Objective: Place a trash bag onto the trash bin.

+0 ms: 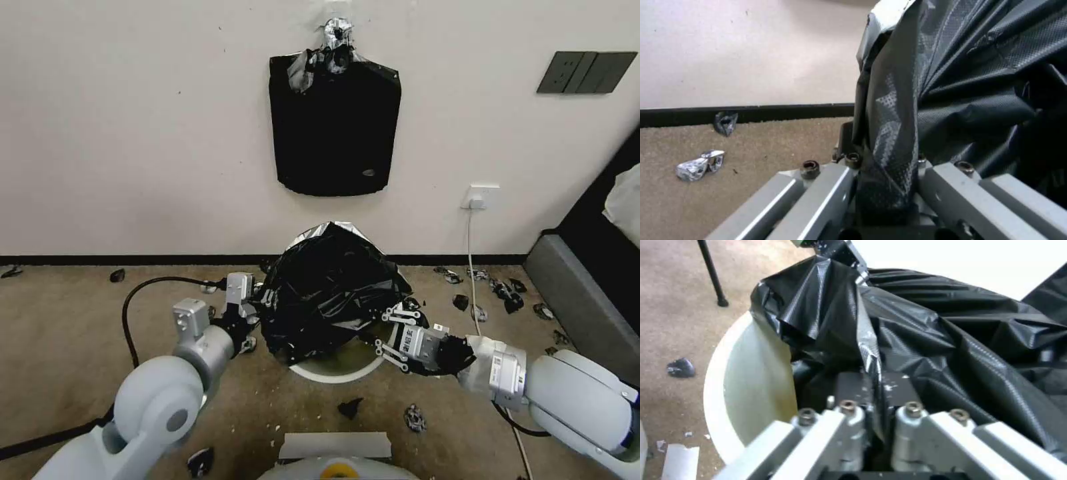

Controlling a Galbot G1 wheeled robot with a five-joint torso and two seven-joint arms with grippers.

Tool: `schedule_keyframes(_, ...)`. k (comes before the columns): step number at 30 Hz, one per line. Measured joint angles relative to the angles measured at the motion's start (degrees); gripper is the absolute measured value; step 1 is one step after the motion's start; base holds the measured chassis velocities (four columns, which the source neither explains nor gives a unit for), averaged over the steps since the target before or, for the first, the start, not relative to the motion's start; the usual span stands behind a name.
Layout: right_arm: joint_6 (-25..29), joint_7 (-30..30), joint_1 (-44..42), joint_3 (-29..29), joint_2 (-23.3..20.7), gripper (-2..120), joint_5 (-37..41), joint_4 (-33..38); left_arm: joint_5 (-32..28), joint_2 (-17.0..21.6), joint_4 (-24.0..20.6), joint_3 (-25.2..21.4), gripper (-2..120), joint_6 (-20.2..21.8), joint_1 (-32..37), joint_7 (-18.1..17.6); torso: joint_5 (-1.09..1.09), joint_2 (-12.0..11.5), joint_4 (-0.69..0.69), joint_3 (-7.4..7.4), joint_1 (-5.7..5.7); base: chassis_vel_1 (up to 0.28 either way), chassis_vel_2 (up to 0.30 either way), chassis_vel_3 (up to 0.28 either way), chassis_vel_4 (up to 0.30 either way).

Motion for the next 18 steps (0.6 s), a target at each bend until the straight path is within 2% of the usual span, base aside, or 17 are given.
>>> schedule_keyframes(1, 0.73, -0.02, 0.24, -0.29, -0.31, 0, 0.24, -0.2, -0.3, 0.06, -0.12, 0.0, 3, 0.16, -0.03, -0.06, 0.0, 0.0, 0.0, 0.0, 0.0, 0.0, 0.0, 0.0, 0.0)
schedule_keyframes(7, 5.77, -3.23, 0.12, -0.01, -2.48, 0, 4.91, -0.66, -4.03, 0.41, -0.54, -1.39, 3, 1.47, -0.23, -1.19, 0.0, 0.0, 0.0, 0.0, 0.0, 0.0, 0.0, 0.0, 0.0)
schedule_keyframes(10, 9.88, -9.69, -0.73, 0.77, -4.49, 0, 9.57, -0.82, -8.72, 1.04, -0.65, -2.95, 3, 2.57, -0.88, -2.52, 0.0, 0.0, 0.0, 0.0, 0.0, 0.0, 0.0, 0.0, 0.0)
schedule_keyframes(18, 12.9, -18.18, -1.06, 1.82, -5.38, 0, 11.2, -2.13, -14.84, 2.11, -0.71, -5.44, 3, 4.06, -1.37, -3.51, -0.01, 0.0, 0.0, 0.0, 0.0, 0.0, 0.0, 0.0, 0.0)
